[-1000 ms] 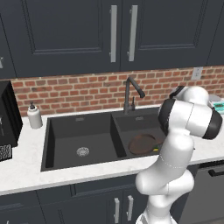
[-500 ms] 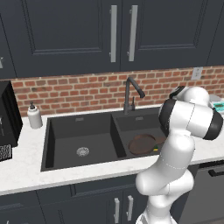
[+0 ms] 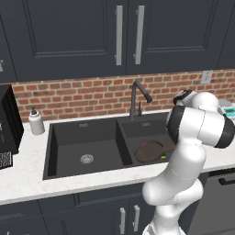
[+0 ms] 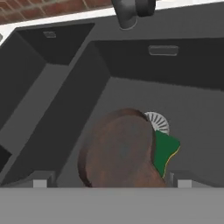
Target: Pick the pan and sponge and place them into the sink. Then turn on the water.
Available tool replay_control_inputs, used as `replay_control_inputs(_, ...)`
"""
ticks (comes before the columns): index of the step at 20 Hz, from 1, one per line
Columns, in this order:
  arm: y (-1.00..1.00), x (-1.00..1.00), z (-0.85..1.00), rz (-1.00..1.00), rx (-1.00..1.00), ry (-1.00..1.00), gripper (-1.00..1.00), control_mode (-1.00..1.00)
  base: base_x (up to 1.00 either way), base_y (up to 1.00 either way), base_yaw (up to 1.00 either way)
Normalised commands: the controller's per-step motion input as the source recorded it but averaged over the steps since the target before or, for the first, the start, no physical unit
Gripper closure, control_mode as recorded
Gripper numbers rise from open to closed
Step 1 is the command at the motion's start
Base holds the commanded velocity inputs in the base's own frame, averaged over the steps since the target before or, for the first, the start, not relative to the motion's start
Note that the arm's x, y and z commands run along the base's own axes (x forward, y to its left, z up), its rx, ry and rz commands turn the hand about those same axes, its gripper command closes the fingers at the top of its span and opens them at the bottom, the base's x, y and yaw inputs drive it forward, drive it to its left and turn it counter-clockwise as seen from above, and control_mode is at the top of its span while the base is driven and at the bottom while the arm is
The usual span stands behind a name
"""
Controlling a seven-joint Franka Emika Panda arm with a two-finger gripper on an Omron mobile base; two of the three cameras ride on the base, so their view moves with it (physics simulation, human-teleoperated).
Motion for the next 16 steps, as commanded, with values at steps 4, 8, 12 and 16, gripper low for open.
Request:
replay_control_inputs(4, 0.14, 0.29, 0.16, -0.19, 0.09, 0.0, -1.0, -1.0, 0.0, 0.0, 0.0)
replay_control_inputs(8, 0.02, 0.27, 0.02, -0.09, 0.13, 0.0, -1.0, -1.0, 0.0, 0.0, 0.0)
replay_control_inputs(12, 0.0, 0.15, 0.0, -0.02, 0.16, -0.02, -1.0, -1.0, 0.0, 0.0, 0.0)
replay_control_inputs(16, -0.01, 0.01, 0.01, -0.01, 0.12, 0.0, -1.0, -1.0, 0.0, 0.0, 0.0)
